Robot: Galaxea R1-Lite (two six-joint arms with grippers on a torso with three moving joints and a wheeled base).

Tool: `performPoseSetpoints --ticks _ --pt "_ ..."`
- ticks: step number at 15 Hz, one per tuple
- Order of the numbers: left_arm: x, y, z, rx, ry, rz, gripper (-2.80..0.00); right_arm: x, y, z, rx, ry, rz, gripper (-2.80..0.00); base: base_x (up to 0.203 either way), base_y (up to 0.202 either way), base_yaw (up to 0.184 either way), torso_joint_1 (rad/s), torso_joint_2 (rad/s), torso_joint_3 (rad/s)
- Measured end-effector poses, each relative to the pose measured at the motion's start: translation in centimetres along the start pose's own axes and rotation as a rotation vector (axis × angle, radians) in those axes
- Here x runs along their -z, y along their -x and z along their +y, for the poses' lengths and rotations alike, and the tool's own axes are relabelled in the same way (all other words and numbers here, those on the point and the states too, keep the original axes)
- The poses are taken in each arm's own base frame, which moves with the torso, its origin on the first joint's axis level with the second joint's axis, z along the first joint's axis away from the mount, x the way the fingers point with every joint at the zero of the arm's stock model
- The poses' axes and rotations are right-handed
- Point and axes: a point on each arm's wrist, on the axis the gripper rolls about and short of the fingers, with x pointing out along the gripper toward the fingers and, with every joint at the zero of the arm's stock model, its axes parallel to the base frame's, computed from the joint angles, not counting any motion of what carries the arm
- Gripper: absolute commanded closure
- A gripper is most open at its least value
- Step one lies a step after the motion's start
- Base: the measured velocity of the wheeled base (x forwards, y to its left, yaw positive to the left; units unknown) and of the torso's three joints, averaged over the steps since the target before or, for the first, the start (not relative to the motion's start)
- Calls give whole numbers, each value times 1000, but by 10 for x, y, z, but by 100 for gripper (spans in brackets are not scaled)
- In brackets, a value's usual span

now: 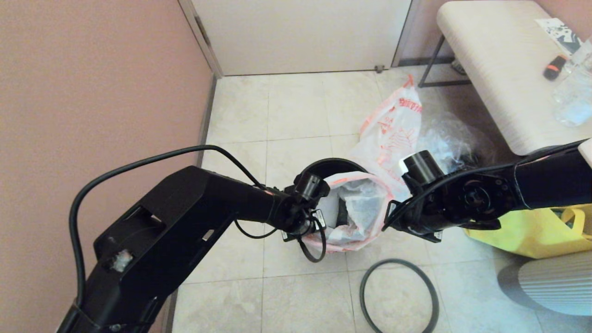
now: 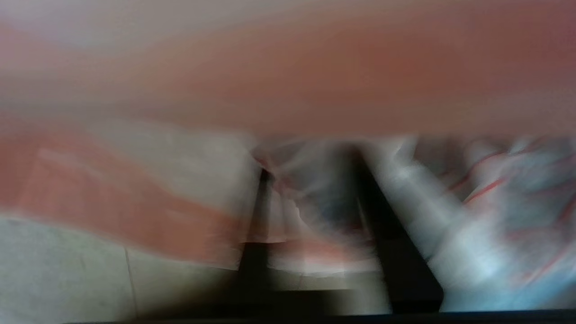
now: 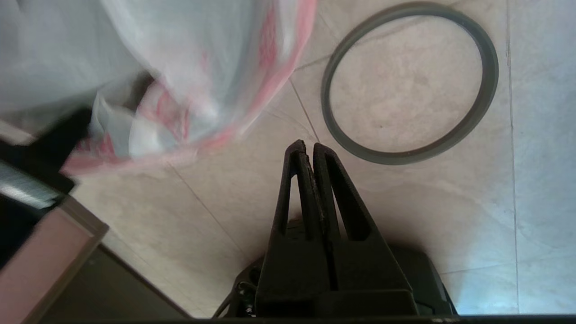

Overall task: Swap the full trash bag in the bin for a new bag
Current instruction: Put the new garbage bag on the trash can

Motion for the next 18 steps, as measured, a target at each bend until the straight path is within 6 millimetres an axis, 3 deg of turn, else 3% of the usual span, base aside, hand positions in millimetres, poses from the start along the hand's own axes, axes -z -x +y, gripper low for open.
performPoseSetpoints --ticks 3,6,10,14,18 --pt "5 -6 1 -8 -10 13 0 -2 9 1 -17 1 -13 0 0 0 0 0 0 0" --pt "2 -7 4 -16 7 8 0 12 8 8 -23 52 13 0 0 0 0 0 0 0" --pt "-18 -5 22 -30 77 -18 0 35 -4 22 -47 138 80 0 0 0 0 0 0 0" --pt "-34 5 40 -22 116 -9 0 39 -14 30 -86 172 129 0 0 0 0 0 0 0" --pt "-38 11 41 -4 123 -10 0 47 -29 35 -84 186 164 0 0 0 0 0 0 0"
